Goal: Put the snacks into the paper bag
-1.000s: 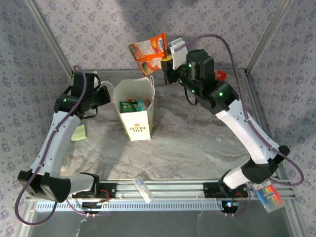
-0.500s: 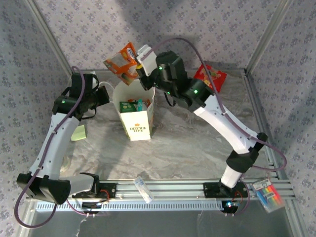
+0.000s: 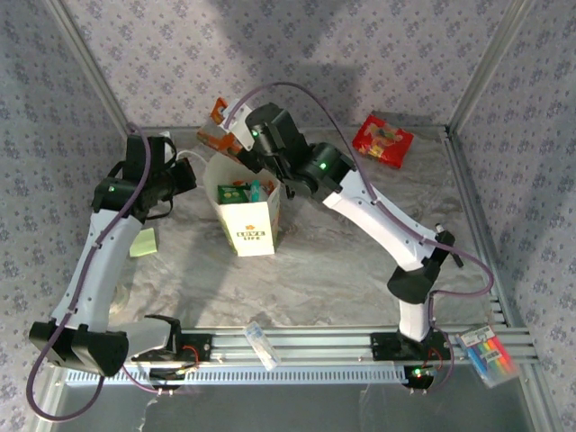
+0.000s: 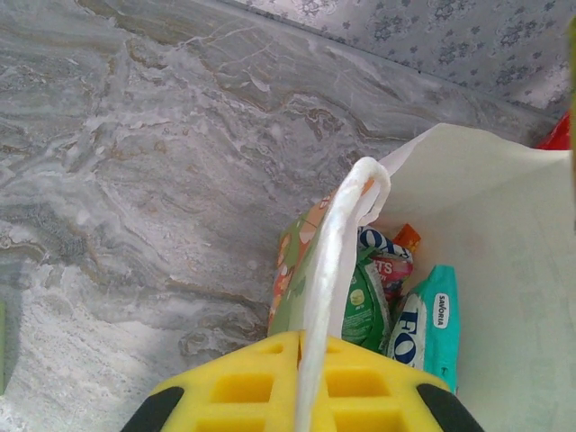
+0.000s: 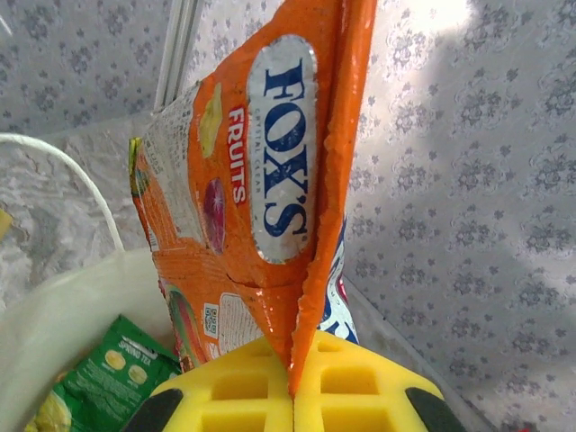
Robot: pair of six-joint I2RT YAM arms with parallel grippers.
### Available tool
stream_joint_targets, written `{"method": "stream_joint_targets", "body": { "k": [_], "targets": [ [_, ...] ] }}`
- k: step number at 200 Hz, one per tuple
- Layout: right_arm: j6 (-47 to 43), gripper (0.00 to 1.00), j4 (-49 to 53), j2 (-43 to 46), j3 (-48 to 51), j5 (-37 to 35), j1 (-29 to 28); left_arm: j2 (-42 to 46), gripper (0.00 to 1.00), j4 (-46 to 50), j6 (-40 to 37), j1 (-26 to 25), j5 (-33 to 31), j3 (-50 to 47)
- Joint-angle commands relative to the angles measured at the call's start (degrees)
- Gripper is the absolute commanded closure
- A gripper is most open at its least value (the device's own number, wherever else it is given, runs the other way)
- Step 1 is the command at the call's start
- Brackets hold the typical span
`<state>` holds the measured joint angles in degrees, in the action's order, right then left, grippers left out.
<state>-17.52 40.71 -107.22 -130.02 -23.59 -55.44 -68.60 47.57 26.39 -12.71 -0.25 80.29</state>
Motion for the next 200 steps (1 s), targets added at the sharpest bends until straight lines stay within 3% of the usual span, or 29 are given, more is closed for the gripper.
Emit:
{"method": "stream_joint_targets", "body": {
  "k": [1, 200],
  "targets": [
    [-1.5, 1.00, 1.3, 0.5, -2.7, -3.2, 0.0, 1.5, 0.92, -0.8, -0.8, 0.6, 0.3, 0.1],
    [-7.4, 0.98, 5.8, -3.0, 0.9, -3.8, 3.3, 2.0, 0.92, -1.2, -0.7, 1.0, 1.0, -0.1]
  ]
}}
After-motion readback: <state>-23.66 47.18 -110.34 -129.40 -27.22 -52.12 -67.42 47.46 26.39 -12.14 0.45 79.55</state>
